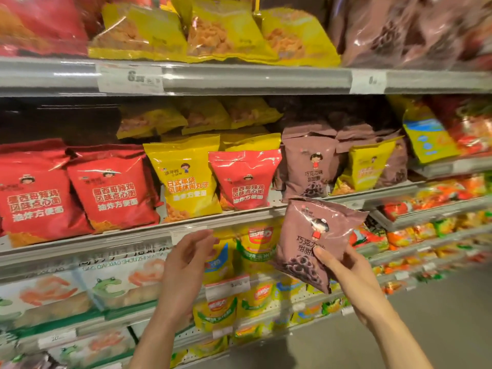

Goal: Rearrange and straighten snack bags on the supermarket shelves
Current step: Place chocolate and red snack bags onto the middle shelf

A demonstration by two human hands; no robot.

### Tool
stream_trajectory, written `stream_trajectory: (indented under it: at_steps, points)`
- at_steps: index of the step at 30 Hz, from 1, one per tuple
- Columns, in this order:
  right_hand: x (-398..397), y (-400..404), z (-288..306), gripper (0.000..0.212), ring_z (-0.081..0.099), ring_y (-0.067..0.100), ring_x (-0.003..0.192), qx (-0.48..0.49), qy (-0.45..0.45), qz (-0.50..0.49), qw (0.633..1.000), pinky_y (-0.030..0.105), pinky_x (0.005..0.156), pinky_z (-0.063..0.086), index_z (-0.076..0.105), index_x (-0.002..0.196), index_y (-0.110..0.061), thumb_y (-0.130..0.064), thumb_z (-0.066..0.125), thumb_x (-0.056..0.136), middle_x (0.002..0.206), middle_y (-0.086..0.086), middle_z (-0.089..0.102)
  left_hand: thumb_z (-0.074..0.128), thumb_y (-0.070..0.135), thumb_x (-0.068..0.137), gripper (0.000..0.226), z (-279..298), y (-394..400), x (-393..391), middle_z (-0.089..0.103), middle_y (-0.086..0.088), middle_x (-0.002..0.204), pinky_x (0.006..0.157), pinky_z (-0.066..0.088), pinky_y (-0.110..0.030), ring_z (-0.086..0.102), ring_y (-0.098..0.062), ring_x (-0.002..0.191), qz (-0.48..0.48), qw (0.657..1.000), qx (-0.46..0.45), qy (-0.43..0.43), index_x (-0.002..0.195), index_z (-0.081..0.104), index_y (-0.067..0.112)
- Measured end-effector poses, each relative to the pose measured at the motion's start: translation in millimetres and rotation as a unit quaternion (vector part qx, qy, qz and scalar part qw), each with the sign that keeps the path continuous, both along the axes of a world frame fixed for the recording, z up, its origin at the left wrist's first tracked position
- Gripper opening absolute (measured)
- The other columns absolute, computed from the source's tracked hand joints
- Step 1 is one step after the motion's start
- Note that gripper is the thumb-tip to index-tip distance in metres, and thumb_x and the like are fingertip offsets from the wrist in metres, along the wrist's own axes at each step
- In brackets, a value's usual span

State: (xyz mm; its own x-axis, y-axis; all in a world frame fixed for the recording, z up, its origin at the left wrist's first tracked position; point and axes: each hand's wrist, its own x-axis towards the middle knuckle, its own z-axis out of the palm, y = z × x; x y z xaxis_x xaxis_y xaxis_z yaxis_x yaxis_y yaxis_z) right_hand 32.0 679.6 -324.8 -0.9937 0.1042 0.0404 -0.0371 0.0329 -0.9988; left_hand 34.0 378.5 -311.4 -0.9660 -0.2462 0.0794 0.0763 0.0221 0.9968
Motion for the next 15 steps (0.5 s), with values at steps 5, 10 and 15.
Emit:
stream_trajectory:
  at_steps: [5, 10, 15]
  points:
    - [-20, 49, -1, 0.066, 0.073, 0.015, 0.108, -0.020, 0.016, -0.023, 0.999, 0.039, 0.096, 0.052, 0.072, 0.118, -0.031, -0.065, 0.086, 0.063, 0.115, -0.005, 0.077, 0.066, 0.029, 0.098, 0.014, 3, 42, -22, 0.079, 0.007, 0.100, 0.084, 0.055, -0.036, 0.074, -0.007, 0.093, 0.000, 1.000, 0.001, -0.005, 0.107, 0.077, 0.026]
    - [-53, 119, -1, 0.045, 0.073, 0.012, 0.108, -0.016, 0.027, 0.001, 1.000, 0.026, 0.087, 0.059, 0.073, 0.117, -0.028, -0.045, 0.081, 0.075, 0.113, -0.005, 0.078, 0.063, 0.015, 0.098, 0.012, -3, 113, -46, 0.080, 0.002, 0.091, 0.076, 0.055, -0.028, 0.074, -0.013, 0.088, 0.027, 1.000, 0.011, 0.013, 0.104, 0.073, 0.018]
    - [-95, 205, 11, 0.042, 0.075, 0.008, 0.096, 0.002, 0.026, 0.041, 0.999, 0.018, 0.070, 0.057, 0.071, 0.116, -0.020, -0.030, 0.076, 0.076, 0.106, -0.004, 0.079, 0.064, 0.011, 0.098, 0.011, -2, 221, -71, 0.079, -0.002, 0.090, 0.072, 0.053, -0.018, 0.069, -0.006, 0.081, 0.032, 0.999, 0.019, 0.017, 0.105, 0.072, 0.013]
